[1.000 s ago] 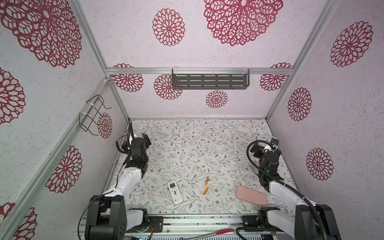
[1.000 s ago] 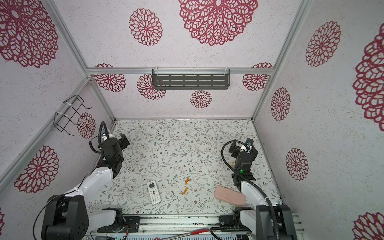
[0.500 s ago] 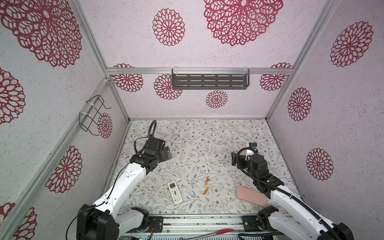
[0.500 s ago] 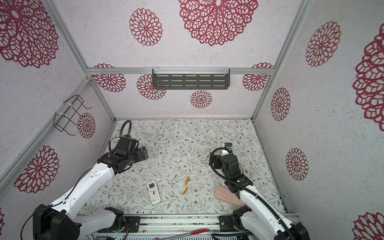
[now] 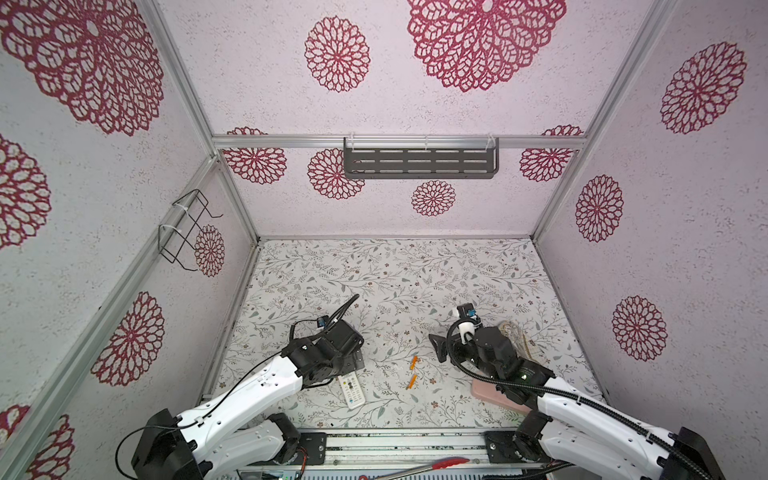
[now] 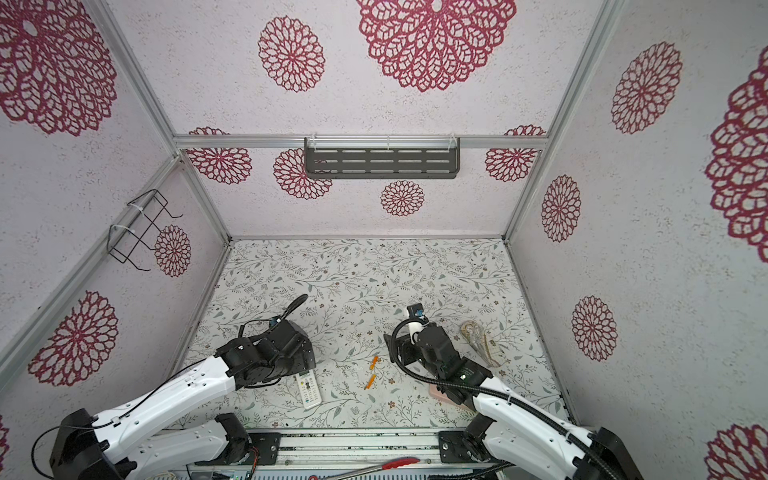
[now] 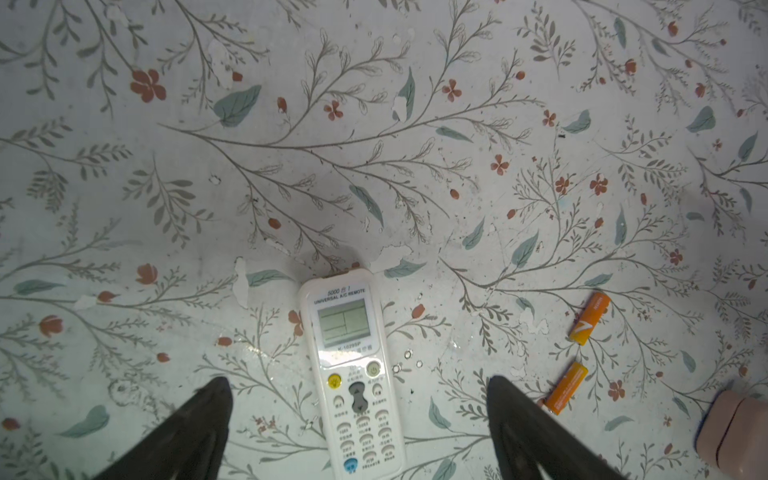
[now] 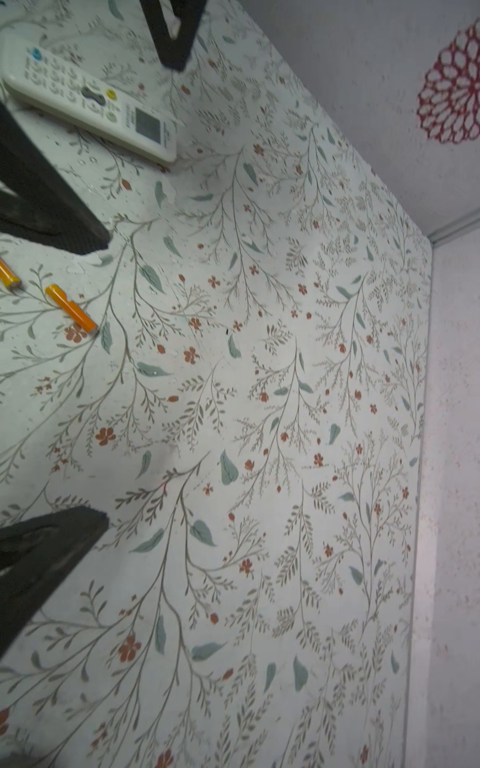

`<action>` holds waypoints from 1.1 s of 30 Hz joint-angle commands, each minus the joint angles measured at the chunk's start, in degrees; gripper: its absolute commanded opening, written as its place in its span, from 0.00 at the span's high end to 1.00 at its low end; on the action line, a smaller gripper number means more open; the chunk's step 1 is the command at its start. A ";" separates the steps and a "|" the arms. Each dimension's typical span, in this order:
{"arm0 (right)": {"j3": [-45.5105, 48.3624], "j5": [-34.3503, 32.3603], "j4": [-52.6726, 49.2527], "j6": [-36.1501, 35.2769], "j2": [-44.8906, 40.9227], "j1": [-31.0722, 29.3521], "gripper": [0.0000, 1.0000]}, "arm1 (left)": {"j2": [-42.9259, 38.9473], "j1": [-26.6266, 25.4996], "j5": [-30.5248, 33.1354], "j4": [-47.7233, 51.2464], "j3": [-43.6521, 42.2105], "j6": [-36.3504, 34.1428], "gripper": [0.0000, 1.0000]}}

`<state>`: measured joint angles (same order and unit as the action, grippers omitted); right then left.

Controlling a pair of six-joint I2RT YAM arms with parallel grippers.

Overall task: Load the batteries into the remote control
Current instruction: 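Move the left gripper over the white remote while the right arm reaches inward, then lower the left gripper and close it on the white remote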

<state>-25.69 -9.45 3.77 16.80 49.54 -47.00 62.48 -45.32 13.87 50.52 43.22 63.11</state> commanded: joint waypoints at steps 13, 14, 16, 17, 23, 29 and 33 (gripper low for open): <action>1.78 4.60 9.82 -5.80 5.41 -6.78 0.01 | 12.08 -2.27 1.09 -7.52 -1.91 5.38 0.02; 1.79 4.78 9.71 -5.94 5.65 -6.78 0.01 | 12.84 -2.28 0.91 -8.09 -1.91 5.44 0.03; 1.87 4.94 9.59 -6.13 6.06 -6.82 0.01 | 14.17 -2.24 0.65 -9.04 -1.91 5.44 0.04; 1.87 4.97 9.59 -6.32 6.29 -6.79 0.01 | 14.88 -2.24 0.49 -9.41 -1.87 5.50 0.04; 1.92 4.53 10.14 -7.34 7.23 -6.86 0.01 | 17.48 -2.23 0.06 -10.38 -2.07 5.88 0.07; 1.63 4.53 11.31 -8.16 9.63 -6.82 0.01 | 17.94 -1.98 -0.06 -10.62 -3.08 6.66 0.12; 1.00 4.72 11.37 -8.60 10.81 -6.81 0.01 | 18.31 -1.94 -0.58 -11.75 -4.10 7.39 0.16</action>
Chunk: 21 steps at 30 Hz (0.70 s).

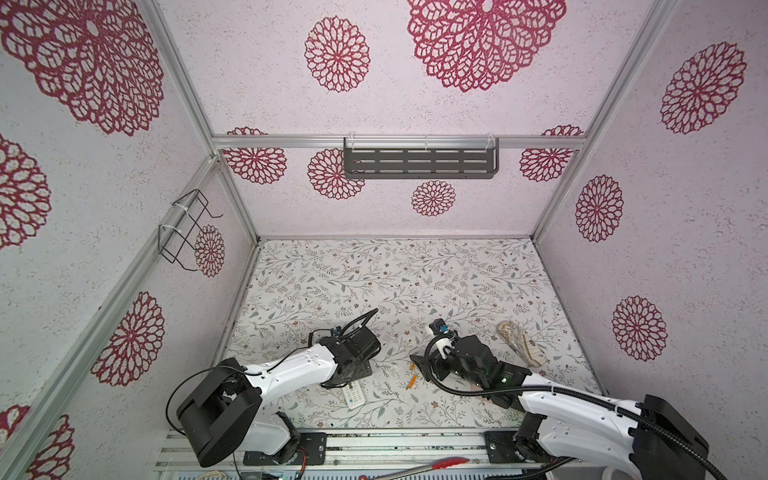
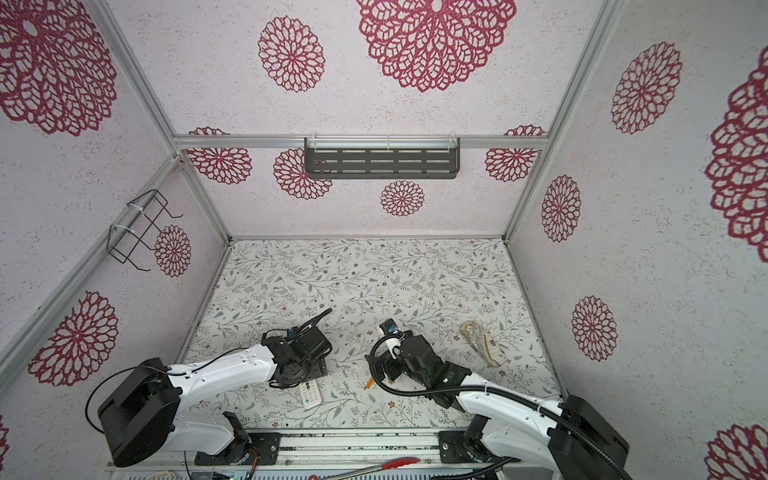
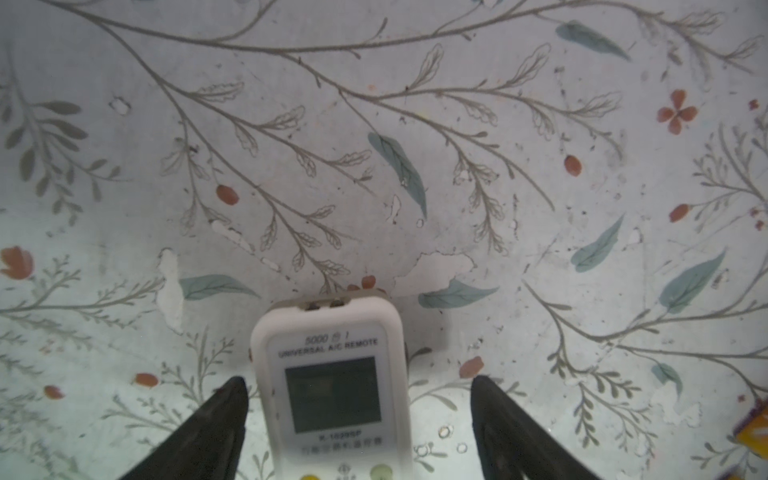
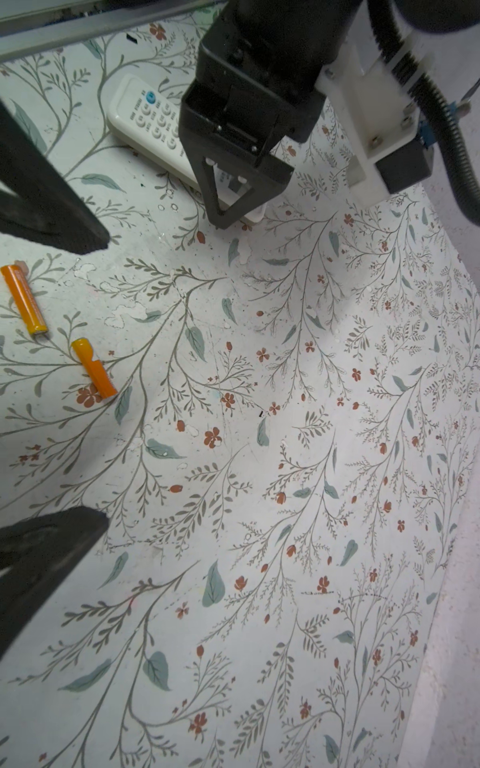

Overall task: Load the batteries into the remote control
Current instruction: 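Lower the left gripper and close it on the white remote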

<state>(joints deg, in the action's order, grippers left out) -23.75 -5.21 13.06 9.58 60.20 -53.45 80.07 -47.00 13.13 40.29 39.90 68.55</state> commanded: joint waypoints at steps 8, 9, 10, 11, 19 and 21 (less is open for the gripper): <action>-2.40 0.04 1.88 -2.20 2.29 -0.40 0.01 | 0.61 -0.26 -0.14 -2.33 -1.92 2.71 0.20; -2.53 -0.05 1.79 -2.36 2.48 -0.41 0.01 | 0.61 -0.22 -0.20 -2.55 -2.15 2.73 0.21; -2.49 -0.27 1.93 -2.38 2.58 -0.38 0.01 | 0.70 -0.21 -0.27 -2.77 -2.28 2.75 0.22; -2.44 -0.37 2.08 -2.39 2.49 -0.39 0.01 | 0.89 -0.21 -0.33 -2.82 -2.37 2.73 0.22; -1.61 -0.66 1.78 -2.02 0.67 -0.35 0.01 | 1.49 -0.21 -0.50 -3.03 -2.45 3.15 0.27; -1.40 -1.09 1.18 -2.29 0.13 -0.36 0.01 | 1.49 -0.21 -0.50 -3.27 -2.63 3.34 0.29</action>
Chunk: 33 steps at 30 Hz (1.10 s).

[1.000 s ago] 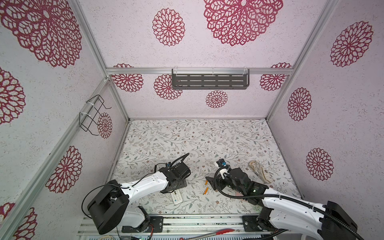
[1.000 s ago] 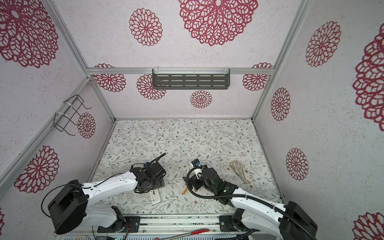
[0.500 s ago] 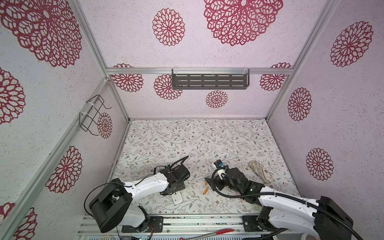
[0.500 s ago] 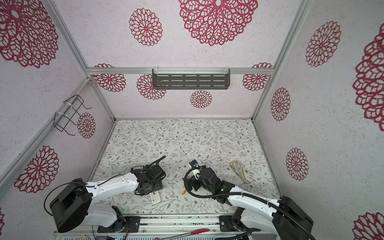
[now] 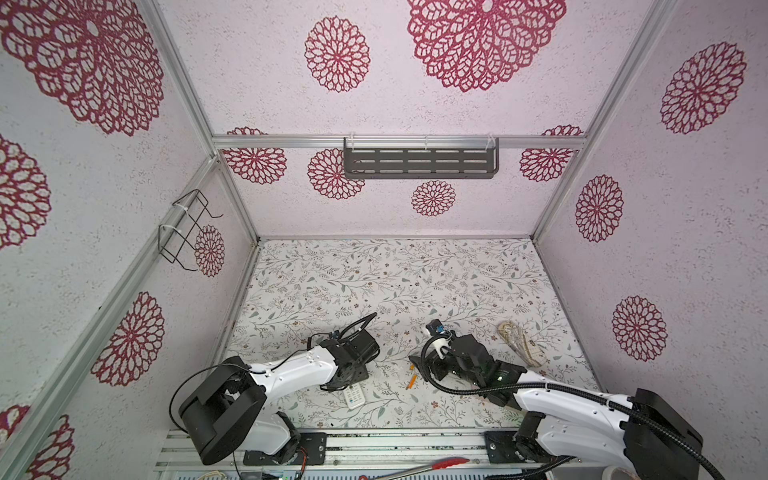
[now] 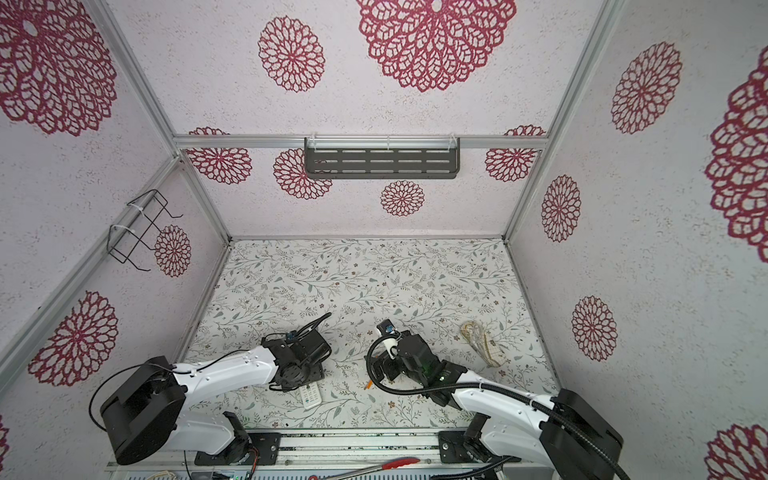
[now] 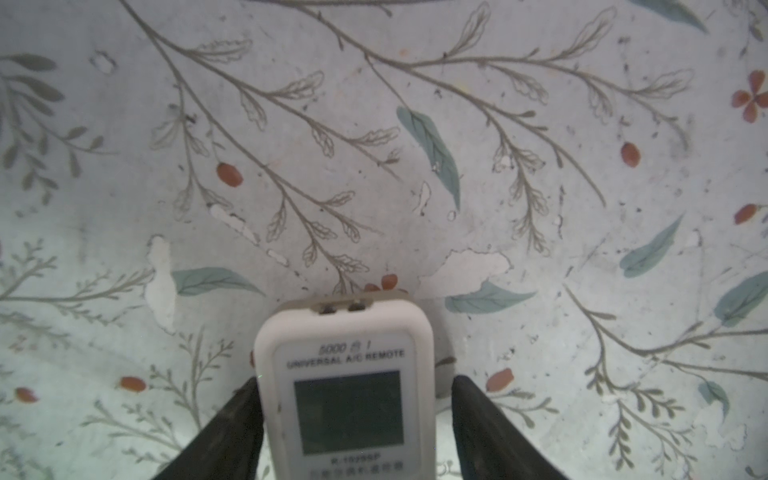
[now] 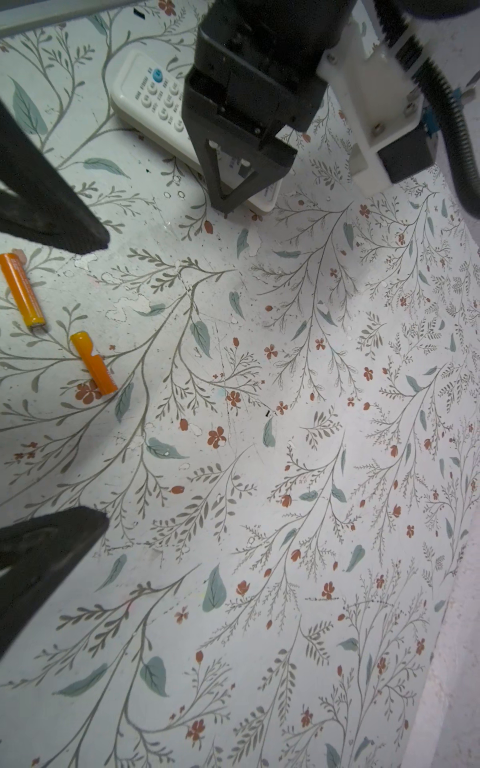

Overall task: Load the batteries into the remote control
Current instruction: 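Lower the left gripper and close it on the white remote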

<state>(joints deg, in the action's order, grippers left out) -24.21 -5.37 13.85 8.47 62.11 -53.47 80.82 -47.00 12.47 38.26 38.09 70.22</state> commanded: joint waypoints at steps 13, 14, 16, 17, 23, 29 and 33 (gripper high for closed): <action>-0.23 -2.26 -1.41 -1.77 -4.96 -0.39 0.01 | 3.44 -0.28 -0.40 -3.21 -0.82 1.94 0.37; -0.29 -2.40 -1.49 -1.90 -5.09 -0.38 0.01 | 3.66 -0.28 -0.36 -3.32 -0.73 1.87 0.37; -0.32 -2.63 -1.73 -1.87 -5.38 -0.38 0.01 | 4.16 -0.30 -0.45 -3.70 -0.64 1.78 0.38; -0.31 -2.63 -1.87 -1.83 -5.51 -0.33 0.01 | 4.33 -0.26 -0.60 -3.93 -0.64 1.79 0.38; -0.55 -2.92 -2.59 -1.83 -6.07 -0.32 0.01 | 4.37 -0.15 -0.36 -4.25 -0.64 1.59 0.48; -0.65 -3.68 -3.13 -1.26 -6.25 -0.32 0.01 | 3.17 -0.16 -0.08 -4.61 -1.30 1.68 0.57; -1.23 -4.46 -4.37 -0.69 -6.22 -0.31 0.01 | 1.99 -0.10 0.67 -4.60 -1.11 1.05 0.64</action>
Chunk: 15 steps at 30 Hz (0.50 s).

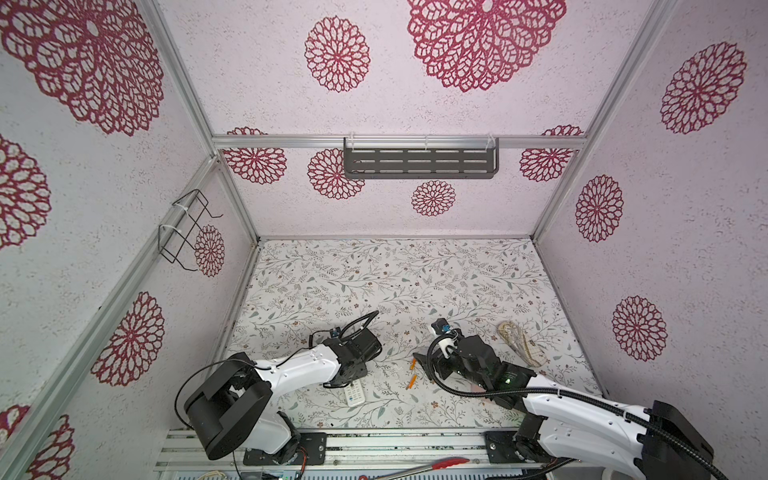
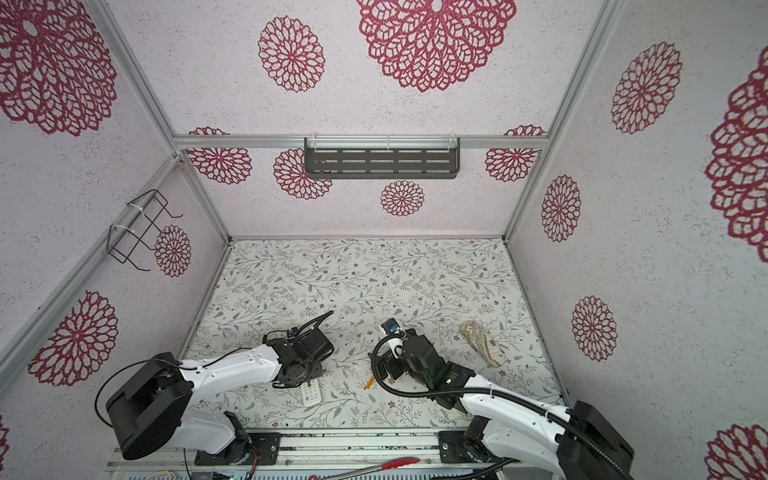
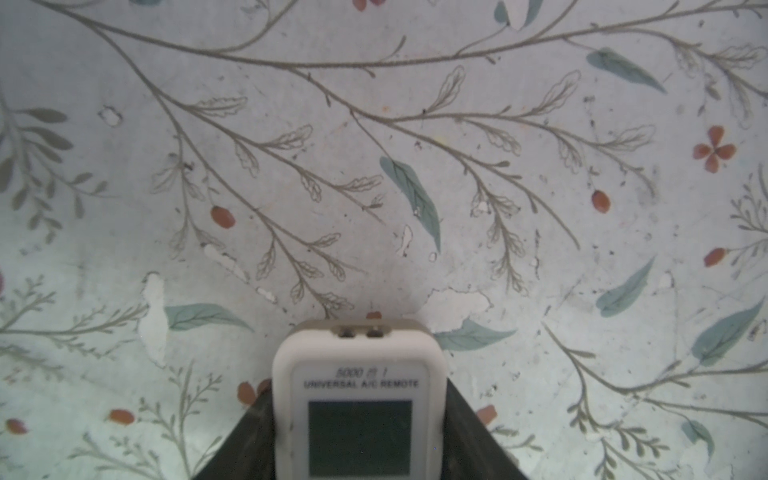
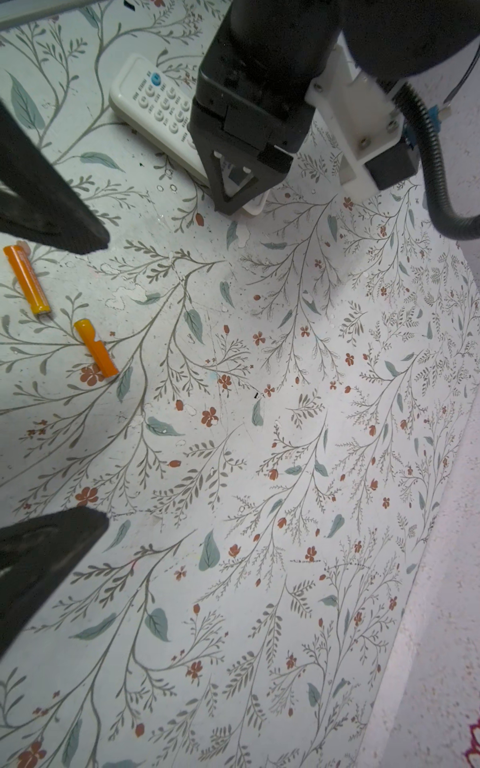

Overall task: Load the batteries into the remote control
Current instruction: 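Lower the left gripper and close it on the white remote, then lift the remote with the left gripper toward the approaching right gripper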

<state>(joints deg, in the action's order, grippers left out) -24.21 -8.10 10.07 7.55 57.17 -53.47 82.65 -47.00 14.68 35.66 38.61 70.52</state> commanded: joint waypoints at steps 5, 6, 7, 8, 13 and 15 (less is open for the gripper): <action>-2.51 -3.01 -3.35 0.71 -1.05 -0.35 0.01 | -0.52 0.56 -0.88 -3.21 -1.43 -0.77 0.67; -2.56 -3.22 -3.61 0.87 -1.09 -0.28 0.01 | -0.72 0.68 -0.78 -3.55 -1.50 -1.20 0.68; -2.64 -3.47 -3.89 1.05 -1.13 -0.31 0.01 | -0.99 0.88 -0.64 -3.91 -1.56 -1.70 0.68; -2.81 -3.63 -4.20 1.35 -1.13 -0.27 0.01 | -1.27 1.02 -0.58 -4.25 -1.72 -2.09 0.69; -5.59 -4.24 -8.10 4.06 -1.17 -0.32 0.01 | -3.98 2.24 -0.56 -6.52 -2.39 -5.11 0.69; -6.39 -4.24 -9.32 5.58 -1.66 -0.29 0.01 | -5.55 2.69 -0.23 -7.20 -2.40 -6.63 0.69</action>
<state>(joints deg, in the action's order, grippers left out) -27.70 -10.76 2.74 9.91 57.14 -53.47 79.50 -45.17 13.91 31.03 36.45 66.15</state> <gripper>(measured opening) 0.989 0.537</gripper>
